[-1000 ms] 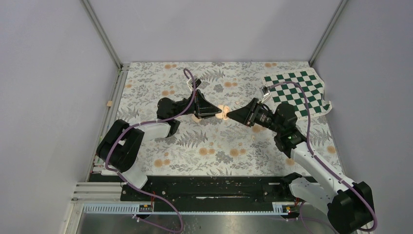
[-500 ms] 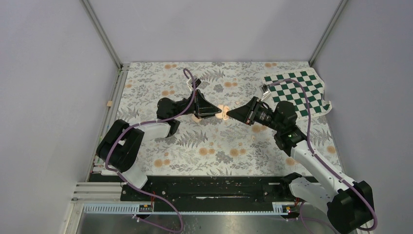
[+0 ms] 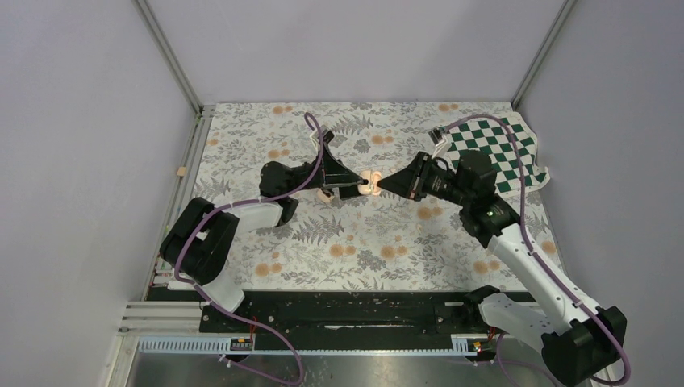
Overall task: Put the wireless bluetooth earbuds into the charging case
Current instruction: Adjust the charging case.
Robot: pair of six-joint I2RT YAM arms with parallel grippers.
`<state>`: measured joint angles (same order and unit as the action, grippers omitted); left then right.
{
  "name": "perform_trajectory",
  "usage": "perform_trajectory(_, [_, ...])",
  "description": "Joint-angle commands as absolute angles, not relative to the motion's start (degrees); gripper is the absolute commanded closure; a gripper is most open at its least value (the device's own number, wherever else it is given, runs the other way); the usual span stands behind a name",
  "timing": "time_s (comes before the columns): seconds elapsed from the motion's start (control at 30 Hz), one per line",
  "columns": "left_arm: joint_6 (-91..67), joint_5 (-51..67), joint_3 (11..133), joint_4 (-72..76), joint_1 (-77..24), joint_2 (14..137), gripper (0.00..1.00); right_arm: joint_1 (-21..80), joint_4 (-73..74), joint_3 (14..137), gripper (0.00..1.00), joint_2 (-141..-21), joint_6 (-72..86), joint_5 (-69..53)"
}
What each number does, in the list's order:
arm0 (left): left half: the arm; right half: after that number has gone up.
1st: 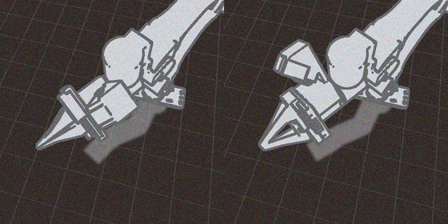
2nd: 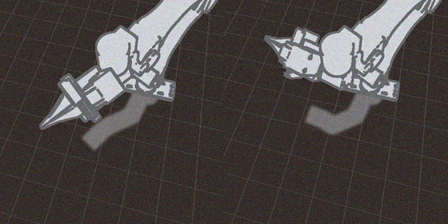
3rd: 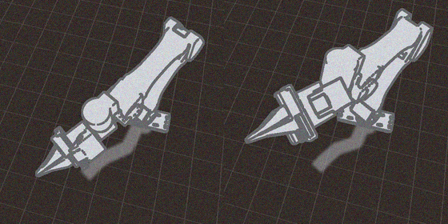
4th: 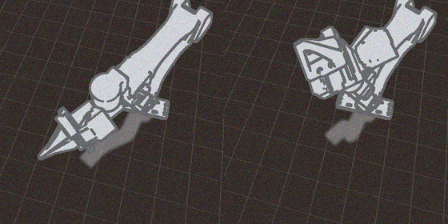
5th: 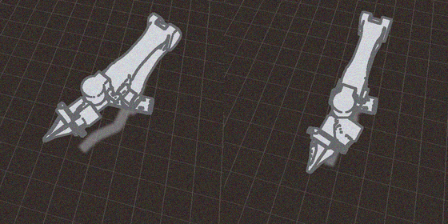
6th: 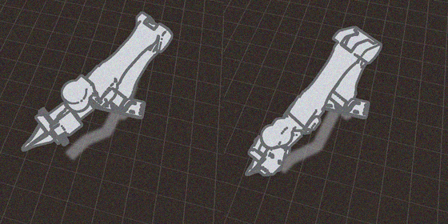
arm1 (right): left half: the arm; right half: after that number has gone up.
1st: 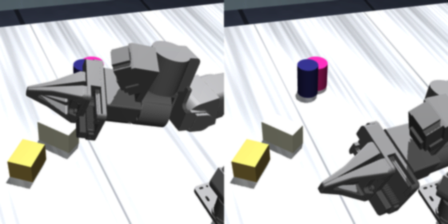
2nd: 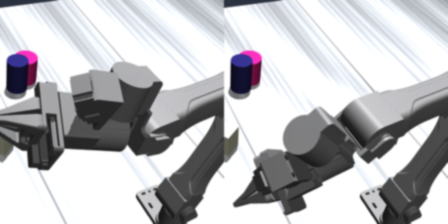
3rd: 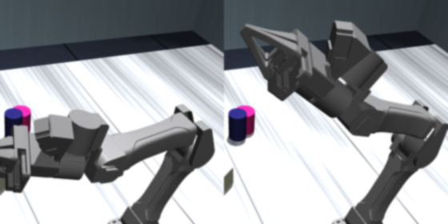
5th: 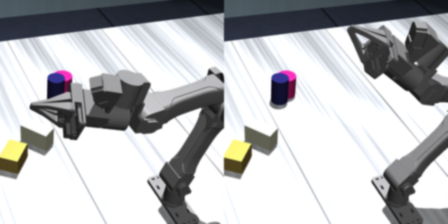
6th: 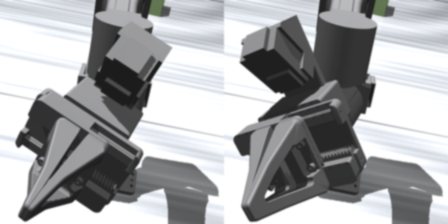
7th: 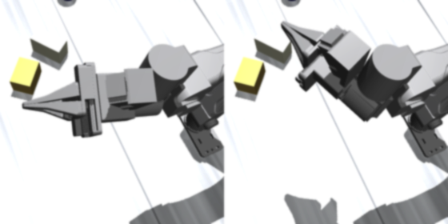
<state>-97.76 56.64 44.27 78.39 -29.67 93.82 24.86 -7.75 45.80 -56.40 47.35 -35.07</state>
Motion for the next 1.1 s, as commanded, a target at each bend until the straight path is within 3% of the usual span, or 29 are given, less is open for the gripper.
perform_trajectory(0.0, [-98.4, 59.3, 45.8, 82.7, -28.2, 92.4, 0.01, 25.3, 11.3, 57.4, 1.00, -58.0, 31.9, -34.6])
perform_trajectory(0.17, [-97.4, 62.8, 43.7, 78.9, -21.8, 86.6, 0.01, 25.4, 31.4, 69.3, 1.00, -62.7, 15.7, -32.7])
perform_trajectory(0.23, [-90.7, 64.5, 43.8, 68.0, -19.1, 82.6, 0.01, 25.8, 39.0, 75.0, 1.00, -64.6, 9.8, -28.3])
perform_trajectory(0.3, [-73.2, 64.8, 47.2, 43.2, -17.7, 77.2, 0.01, 26.6, 45.1, 79.7, 1.00, -66.4, 4.9, -23.7])
perform_trajectory(0.37, [-45.4, 54.6, 57.3, -4.9, -18.2, 72.9, 0.01, 27.7, 49.1, 83.4, 1.00, -68.0, 0.9, -20.8])
perform_trajectory(0.43, [-32.1, 46.1, 64.7, -22.4, -19.8, 71.9, 0.01, 29.2, 51.4, 85.6, 1.00, -69.3, -2.9, -18.3])
perform_trajectory(0.6, [-28.9, 44.6, 67.4, -28.1, -20.2, 72.0, 0.01, 34.0, 49.5, 84.3, 1.00, -69.1, -12.5, -14.9])
perform_trajectory(0.7, [-25.7, 45.7, 67.0, -28.8, -20.9, 71.3, 0.02, 34.3, 46.2, 80.4, 1.00, -67.1, -21.9, -20.6])
perform_trajectory(0.8, [-19.3, 45.6, 68.8, -31.3, -23.8, 70.8, 0.11, 34.3, 41.6, 76.2, 1.00, -64.3, -29.0, -26.4])
perform_trajectory(1.07, [-15.8, 47.6, 74.4, -32.3, -29.2, 72.2, 0.16, 34.7, 37.3, 75.4, 1.00, -66.3, -34.3, -36.2])
